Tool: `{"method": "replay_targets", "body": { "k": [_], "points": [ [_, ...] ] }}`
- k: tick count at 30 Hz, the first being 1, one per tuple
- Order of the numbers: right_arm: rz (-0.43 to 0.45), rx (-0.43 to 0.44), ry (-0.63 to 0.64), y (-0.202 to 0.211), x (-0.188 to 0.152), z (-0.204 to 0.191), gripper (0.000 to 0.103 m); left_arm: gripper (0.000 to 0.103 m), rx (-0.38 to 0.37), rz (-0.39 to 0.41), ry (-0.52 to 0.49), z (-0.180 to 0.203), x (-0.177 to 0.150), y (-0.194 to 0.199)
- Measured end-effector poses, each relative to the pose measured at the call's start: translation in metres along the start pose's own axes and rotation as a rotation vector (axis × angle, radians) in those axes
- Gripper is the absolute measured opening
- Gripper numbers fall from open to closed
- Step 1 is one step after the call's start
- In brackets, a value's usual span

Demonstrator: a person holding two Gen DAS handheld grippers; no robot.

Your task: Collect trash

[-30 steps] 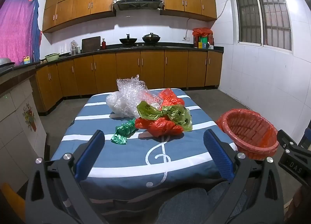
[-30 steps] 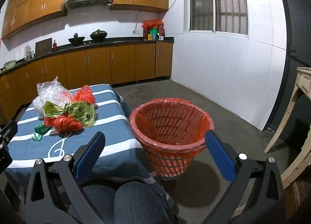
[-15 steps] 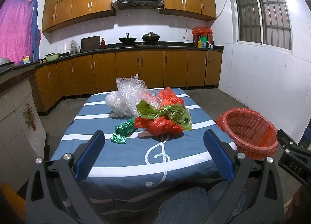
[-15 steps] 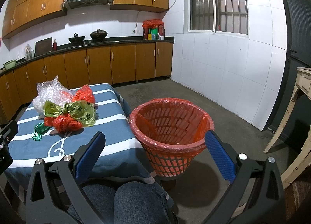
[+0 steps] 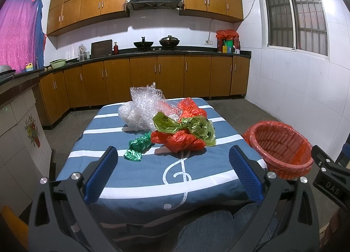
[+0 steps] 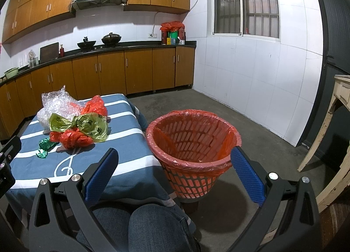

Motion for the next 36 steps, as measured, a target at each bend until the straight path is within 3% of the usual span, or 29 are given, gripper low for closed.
{"method": "replay_targets", "body": {
  "k": [36],
  "points": [
    [-0.004, 0.001, -0.005, -0.0033, -0.0024, 0.0008, 0.101, 0.099, -0.001, -0.006, -0.001, 0.0001, -0.0002, -0.0003]
  ]
}}
Point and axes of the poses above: each gripper's, at about its wrist camera, not at the fingertips, and y roughly against the way its jaws point, z to its right, x to its top, the point moved 4 cm from there along -y, roughly the way its jaws point, and after that the axes turned 10 degrees about x, right-handed, at the moved point
